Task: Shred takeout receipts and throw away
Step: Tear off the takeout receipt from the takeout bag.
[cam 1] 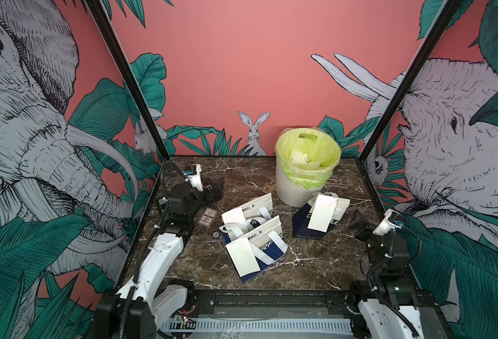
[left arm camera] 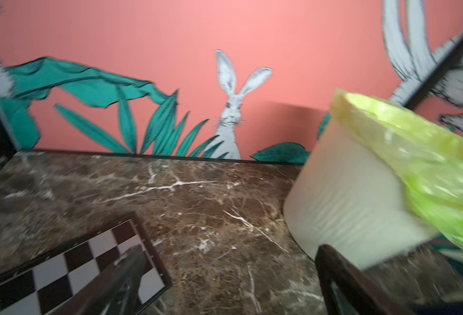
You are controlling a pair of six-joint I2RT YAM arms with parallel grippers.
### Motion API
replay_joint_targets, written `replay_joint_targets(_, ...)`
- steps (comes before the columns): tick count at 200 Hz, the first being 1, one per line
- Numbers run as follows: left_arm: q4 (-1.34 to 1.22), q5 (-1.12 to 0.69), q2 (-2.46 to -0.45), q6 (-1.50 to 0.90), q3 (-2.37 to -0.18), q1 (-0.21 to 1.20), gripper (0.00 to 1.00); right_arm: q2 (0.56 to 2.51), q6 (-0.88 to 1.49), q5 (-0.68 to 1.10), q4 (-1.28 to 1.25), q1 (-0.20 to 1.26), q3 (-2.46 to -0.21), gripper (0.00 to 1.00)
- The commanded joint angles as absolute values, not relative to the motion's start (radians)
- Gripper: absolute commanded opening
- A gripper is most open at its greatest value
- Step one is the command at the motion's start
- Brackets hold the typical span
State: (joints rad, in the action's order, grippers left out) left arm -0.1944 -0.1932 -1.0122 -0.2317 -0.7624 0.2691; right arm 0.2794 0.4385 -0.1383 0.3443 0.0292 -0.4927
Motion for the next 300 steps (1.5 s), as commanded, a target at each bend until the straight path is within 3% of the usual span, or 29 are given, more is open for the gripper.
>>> replay_joint_targets(1,0.028,-0.219,-0.973,-0.089,-0.917,0.363,0.99,0.343,0.461,0.041,0.486,0.028,-0.606,0.96)
replay_joint_targets(41,0.193,-0.305,-1.036,-0.091,-1.113,0.419,0.9,0.372,0.562,0.204,0.624,0.028,-0.758,0.8)
replay_joint_targets(72,0.313,-0.253,-1.13,0.026,-1.257,0.575,0.86,0.38,0.724,0.377,0.574,0.029,-0.76,0.73)
replay_joint_targets(88,0.375,-0.23,-1.192,0.043,-1.34,0.624,0.75,0.392,0.79,0.465,0.497,0.028,-0.726,0.71)
replay_joint_targets(105,0.421,-0.25,-1.247,0.021,-1.415,0.651,0.67,0.403,0.858,0.519,0.403,0.028,-0.674,0.62)
replay_joint_targets(124,0.449,-0.264,-1.305,0.034,-1.486,0.693,0.67,0.411,0.91,0.547,0.344,0.028,-0.624,0.57)
replay_joint_targets(209,0.733,-0.206,-1.677,0.103,-1.972,0.917,0.64,0.388,1.031,0.591,0.195,0.03,-0.402,0.59)
replay_joint_targets(254,0.742,-0.272,-1.803,0.085,-2.111,0.96,0.64,0.38,1.1,0.615,0.05,0.048,-0.341,0.47)
replay_joint_targets(300,0.737,-0.308,-1.891,0.062,-2.168,0.98,0.64,0.393,1.103,0.603,-0.018,0.09,-0.331,0.48)
